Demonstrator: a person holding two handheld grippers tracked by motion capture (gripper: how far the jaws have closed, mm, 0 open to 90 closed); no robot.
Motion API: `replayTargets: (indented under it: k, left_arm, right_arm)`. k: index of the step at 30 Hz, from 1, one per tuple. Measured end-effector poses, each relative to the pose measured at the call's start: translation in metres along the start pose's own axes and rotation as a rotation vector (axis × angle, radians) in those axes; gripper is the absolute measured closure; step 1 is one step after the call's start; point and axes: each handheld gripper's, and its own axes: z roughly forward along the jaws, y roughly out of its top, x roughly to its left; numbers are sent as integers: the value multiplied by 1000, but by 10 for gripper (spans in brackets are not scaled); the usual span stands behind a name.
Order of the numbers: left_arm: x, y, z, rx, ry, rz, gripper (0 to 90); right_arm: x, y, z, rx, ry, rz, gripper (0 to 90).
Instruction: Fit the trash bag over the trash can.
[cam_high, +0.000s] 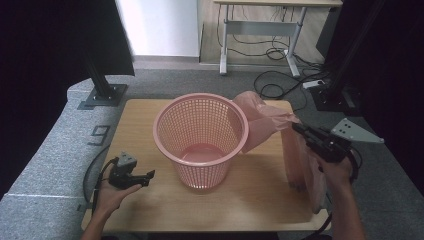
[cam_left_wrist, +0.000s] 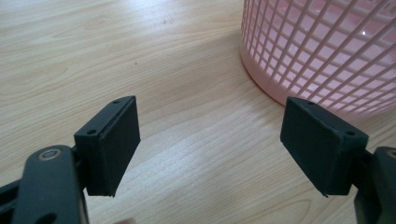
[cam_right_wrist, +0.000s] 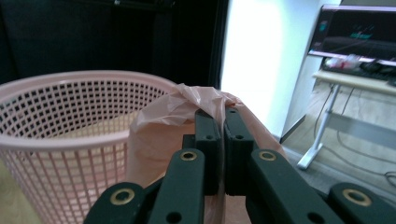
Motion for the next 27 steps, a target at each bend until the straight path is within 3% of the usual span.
replayTargets:
  k: [8,17,21,27]
  left_arm:
    - [2,0,-1,-6,-4,-11,196]
    - [0,1,0,-2,-5,-5,196]
    - [0,1,0,-3,-7,-7,196]
    - [0,1,0,-2,-9,-9,196]
  right_arm:
    - [-3,39,-23,-64,-34,-43,865]
    - [11,92,-39,-148,-14,-108,865]
    - [18,105,-39,-157,-10,-144,865]
    - [25,117,-37,-166,1,-157,865]
